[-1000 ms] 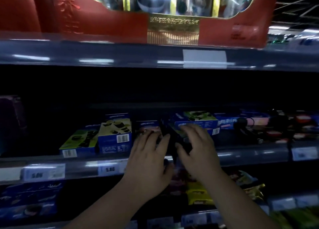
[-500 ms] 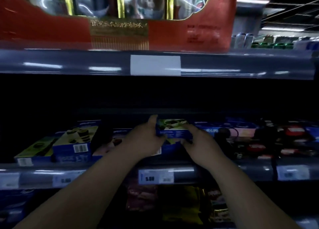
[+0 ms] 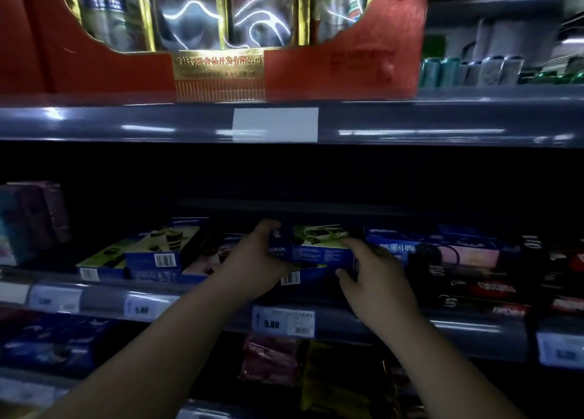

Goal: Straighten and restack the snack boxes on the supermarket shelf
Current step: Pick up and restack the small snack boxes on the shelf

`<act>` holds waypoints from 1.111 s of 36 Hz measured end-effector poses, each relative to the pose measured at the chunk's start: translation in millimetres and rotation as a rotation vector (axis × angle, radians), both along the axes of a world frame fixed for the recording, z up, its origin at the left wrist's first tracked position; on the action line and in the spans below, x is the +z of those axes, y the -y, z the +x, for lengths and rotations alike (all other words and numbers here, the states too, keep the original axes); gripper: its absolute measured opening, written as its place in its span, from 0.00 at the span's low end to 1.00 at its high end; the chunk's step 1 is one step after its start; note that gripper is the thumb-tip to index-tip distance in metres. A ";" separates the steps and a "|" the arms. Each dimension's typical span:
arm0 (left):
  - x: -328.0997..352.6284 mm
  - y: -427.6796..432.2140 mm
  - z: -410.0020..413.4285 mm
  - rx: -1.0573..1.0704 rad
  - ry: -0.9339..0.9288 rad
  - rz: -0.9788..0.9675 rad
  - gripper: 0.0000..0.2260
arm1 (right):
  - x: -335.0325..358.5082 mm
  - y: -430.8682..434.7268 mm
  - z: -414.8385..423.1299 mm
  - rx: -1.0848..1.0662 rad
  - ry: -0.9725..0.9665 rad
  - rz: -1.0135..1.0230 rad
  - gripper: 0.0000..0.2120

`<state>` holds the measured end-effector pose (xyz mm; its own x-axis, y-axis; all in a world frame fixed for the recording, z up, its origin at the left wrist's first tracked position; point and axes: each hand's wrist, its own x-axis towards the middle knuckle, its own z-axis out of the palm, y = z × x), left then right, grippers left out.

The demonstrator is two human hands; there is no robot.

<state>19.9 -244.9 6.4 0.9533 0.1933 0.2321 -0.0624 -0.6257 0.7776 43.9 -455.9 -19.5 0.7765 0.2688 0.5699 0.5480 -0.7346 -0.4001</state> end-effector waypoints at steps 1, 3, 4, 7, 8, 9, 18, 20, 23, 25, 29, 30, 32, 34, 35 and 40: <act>-1.0 -1.3 1.4 0.029 0.055 -0.030 0.30 | -2.1 2.5 -1.0 0.017 0.032 0.053 0.23; 1.2 -2.3 2.2 0.067 0.157 -0.113 0.32 | -4.7 4.5 -4.7 0.069 0.111 0.121 0.22; 3.8 -2.0 2.5 0.080 0.175 -0.153 0.35 | -6.1 3.7 -7.6 0.114 0.145 0.123 0.22; 7.2 0.3 9.3 0.143 0.101 -0.092 0.41 | -10.8 -2.9 -15.7 0.254 0.198 0.019 0.22; 7.6 2.6 8.3 0.175 0.045 -0.015 0.41 | -12.3 -4.6 -16.1 0.265 0.213 -0.021 0.23; 6.8 4.8 7.2 0.197 0.021 0.038 0.40 | -12.5 -6.0 -15.8 0.256 0.208 -0.046 0.25; -2.6 15.0 -10.5 -0.033 -0.121 -0.081 0.40 | -1.2 -20.3 -4.0 0.137 -0.095 -0.231 0.34; -1.0 18.2 -15.9 -0.094 -0.140 -0.003 0.38 | 1.2 -20.1 -3.8 0.175 -0.109 -0.149 0.35; -1.2 19.8 -17.9 -0.047 -0.139 0.151 0.41 | 3.9 -16.8 -3.8 0.185 -0.154 -0.118 0.43; -2.9 19.9 -17.0 0.020 -0.140 0.239 0.36 | 6.1 -15.1 -2.7 0.172 -0.182 -0.153 0.47; -4.6 17.2 -14.2 0.074 -0.114 0.267 0.28 | 14.3 -7.8 4.9 0.090 -0.212 -0.255 0.50; -5.1 15.4 -13.2 0.075 -0.129 0.280 0.26 | 16.4 -4.1 8.2 0.049 -0.217 -0.290 0.50; -5.3 12.3 -12.4 0.071 -0.134 0.273 0.22 | 19.6 2.3 14.8 -0.024 -0.245 -0.341 0.50; -4.6 10.2 -12.3 0.077 -0.112 0.272 0.19 | 21.1 3.6 16.8 -0.039 -0.234 -0.343 0.49; -3.8 9.6 -12.9 0.082 -0.103 0.276 0.19 | 20.8 1.8 16.0 -0.023 -0.204 -0.324 0.47; -2.7 10.5 -18.8 0.054 -0.064 0.255 0.22 | 13.4 -19.2 3.5 0.127 -0.119 -0.260 0.37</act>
<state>1.1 -255.5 3.7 0.9573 0.1875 0.2199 0.0206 -0.8033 0.5953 47.4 -436.7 -6.1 0.7845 0.4929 0.3764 0.6025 -0.7495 -0.2742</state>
